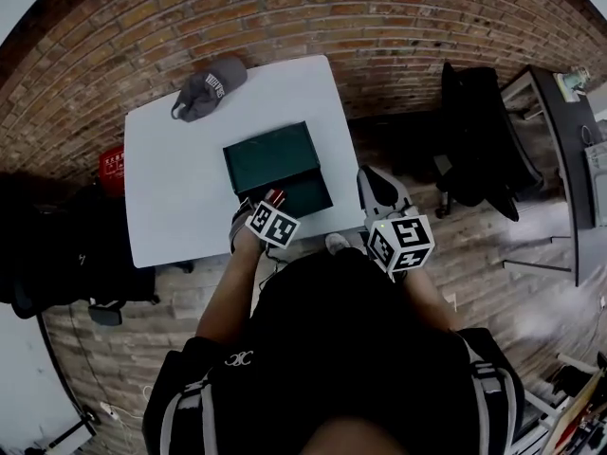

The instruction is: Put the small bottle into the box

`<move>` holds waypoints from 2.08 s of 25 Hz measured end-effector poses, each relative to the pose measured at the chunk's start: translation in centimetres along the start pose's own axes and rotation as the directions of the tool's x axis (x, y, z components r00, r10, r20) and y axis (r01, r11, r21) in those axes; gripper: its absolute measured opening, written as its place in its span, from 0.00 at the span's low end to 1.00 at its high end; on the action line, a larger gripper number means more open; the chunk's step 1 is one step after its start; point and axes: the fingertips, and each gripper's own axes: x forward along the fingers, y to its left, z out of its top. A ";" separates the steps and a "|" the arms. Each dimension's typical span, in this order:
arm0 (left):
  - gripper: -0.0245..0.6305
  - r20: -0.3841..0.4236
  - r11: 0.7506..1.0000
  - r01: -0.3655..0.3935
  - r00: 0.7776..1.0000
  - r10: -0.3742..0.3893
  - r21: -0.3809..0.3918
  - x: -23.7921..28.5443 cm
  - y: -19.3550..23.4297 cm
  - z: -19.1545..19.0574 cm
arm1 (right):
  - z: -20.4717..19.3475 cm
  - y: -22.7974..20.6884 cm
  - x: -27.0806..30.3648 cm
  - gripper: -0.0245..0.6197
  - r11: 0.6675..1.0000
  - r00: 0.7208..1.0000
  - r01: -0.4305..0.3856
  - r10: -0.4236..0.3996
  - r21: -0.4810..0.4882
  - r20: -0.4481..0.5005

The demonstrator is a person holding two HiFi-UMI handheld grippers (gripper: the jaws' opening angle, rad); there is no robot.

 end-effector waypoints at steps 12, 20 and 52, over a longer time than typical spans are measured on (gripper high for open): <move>0.38 -0.083 1.000 0.005 0.997 -0.002 0.029 2.4 0.0 -2.1 | -0.5 -0.5 -0.4 0.09 1.000 1.000 0.012 -0.011 0.012 -0.017; 0.38 -0.099 1.000 0.000 0.995 0.003 0.028 3.4 0.7 -2.8 | -0.8 0.3 -0.1 0.09 1.000 0.999 -0.008 0.007 -0.011 -0.040; 0.31 0.170 0.956 -0.042 0.981 0.095 -0.291 -1.3 4.3 0.3 | -1.1 3.0 2.0 0.09 0.990 0.989 -0.137 0.134 -0.037 -0.068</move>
